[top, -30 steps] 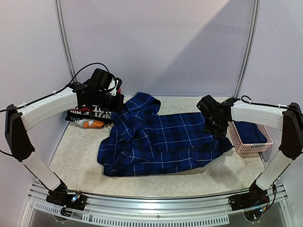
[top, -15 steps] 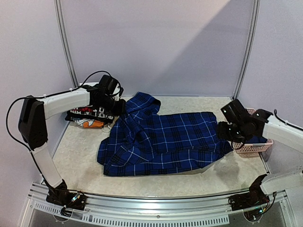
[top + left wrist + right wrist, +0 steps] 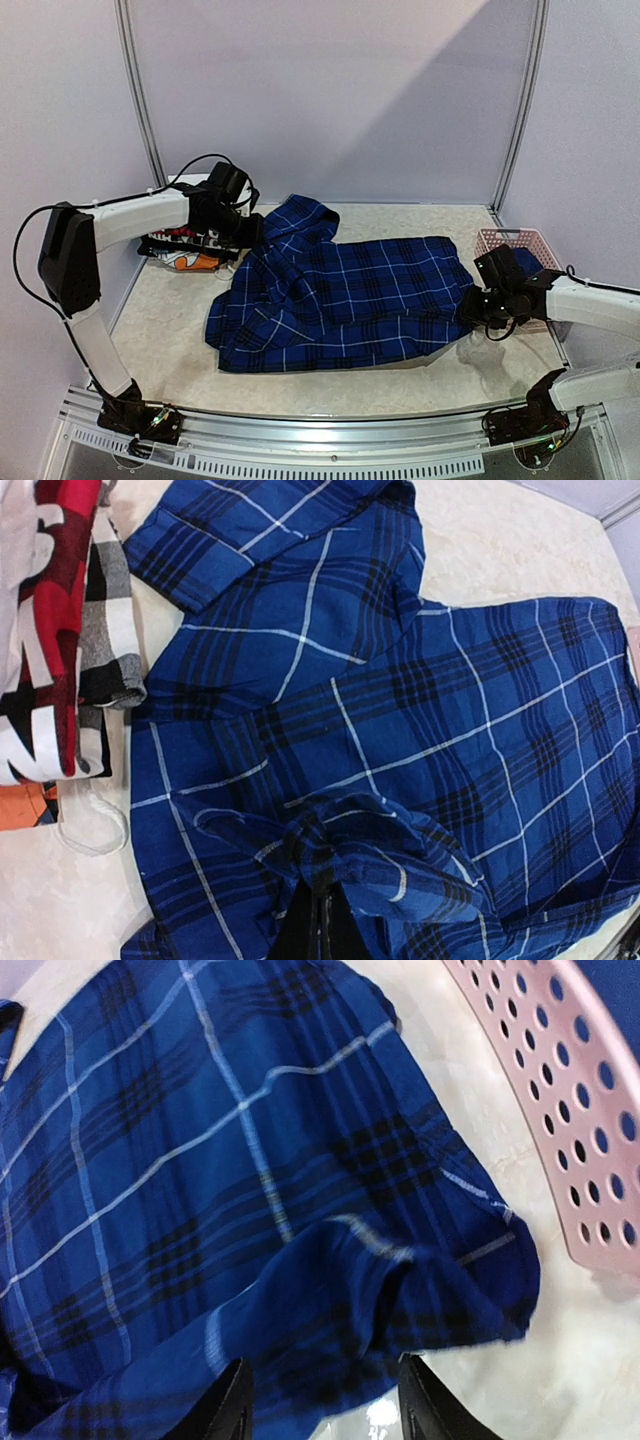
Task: Fold and stack the mixed laundry pile
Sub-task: Fold the flattened shirt at the center of the board.
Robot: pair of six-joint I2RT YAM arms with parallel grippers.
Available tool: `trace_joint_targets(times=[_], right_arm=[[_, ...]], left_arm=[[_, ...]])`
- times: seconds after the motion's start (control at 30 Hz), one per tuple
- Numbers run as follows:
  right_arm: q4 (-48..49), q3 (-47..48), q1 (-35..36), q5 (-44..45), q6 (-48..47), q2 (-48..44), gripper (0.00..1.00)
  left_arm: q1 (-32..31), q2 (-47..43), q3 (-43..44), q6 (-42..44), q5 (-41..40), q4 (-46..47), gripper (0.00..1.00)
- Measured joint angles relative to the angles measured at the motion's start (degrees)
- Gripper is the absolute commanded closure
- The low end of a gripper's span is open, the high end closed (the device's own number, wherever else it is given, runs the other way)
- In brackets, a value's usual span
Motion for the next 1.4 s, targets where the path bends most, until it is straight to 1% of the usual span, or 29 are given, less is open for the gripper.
trace_joint_targets(times=[0.1, 0.23, 0.4, 0.57, 0.67, 0.73, 0.87, 1.0, 1.1, 1.3, 1.4], right_arm=[[2.54, -0.61, -1.73, -1.64, -0.50, 3.15, 0.57], [4.48, -0.59, -2.14, -2.51, -1.40, 5.35, 0.61], [4.59, -0.57, -2.40, -1.88, -1.95, 5.79, 0.73], [4.33, -0.57, -2.62, -0.46, -2.01, 6.80, 0.80], [4.31, -0.57, -2.62, 0.50, -2.03, 7.04, 0.90], [4.37, -0.57, -2.62, 0.81, -2.05, 7.45, 0.99], [4.22, -0.57, -2.64, 1.60, -2.14, 8.33, 1.00], [2.05, 0.13, -2.64, 1.86, -2.47, 7.76, 1.00], [-2.43, 1.51, -2.64, 1.88, -2.67, 3.63, 1.00], [-13.00, 6.97, -2.62, 2.91, -3.32, -13.27, 1.00], [-16.92, 9.25, -2.62, 3.98, -3.50, -19.69, 1.00]], left_arm=[[0.00, -0.74, -0.68, 0.00, 0.09, 0.02, 1.00], [0.00, -1.55, -1.20, 0.00, 0.46, 0.07, 1.00], [0.00, -2.21, -1.92, 0.00, 0.81, 0.04, 1.00], [0.00, -2.23, -1.95, 0.00, 1.09, 0.07, 1.00], [0.00, -2.25, -2.01, 0.00, 1.18, 0.11, 1.00], [0.00, -2.27, -2.16, 0.00, 1.36, 0.15, 1.00], [0.00, -2.45, -2.82, 0.00, 1.68, 0.35, 1.00], [0.00, -4.66, -3.93, -0.15, 2.10, 0.13, 1.00], [-0.13, -8.00, -4.68, -0.48, 2.21, -0.24, 1.00], [-0.76, -18.40, -4.98, -0.90, 0.26, -3.61, 1.00], [-0.81, -24.50, -4.85, -0.90, -1.90, -6.14, 1.00]])
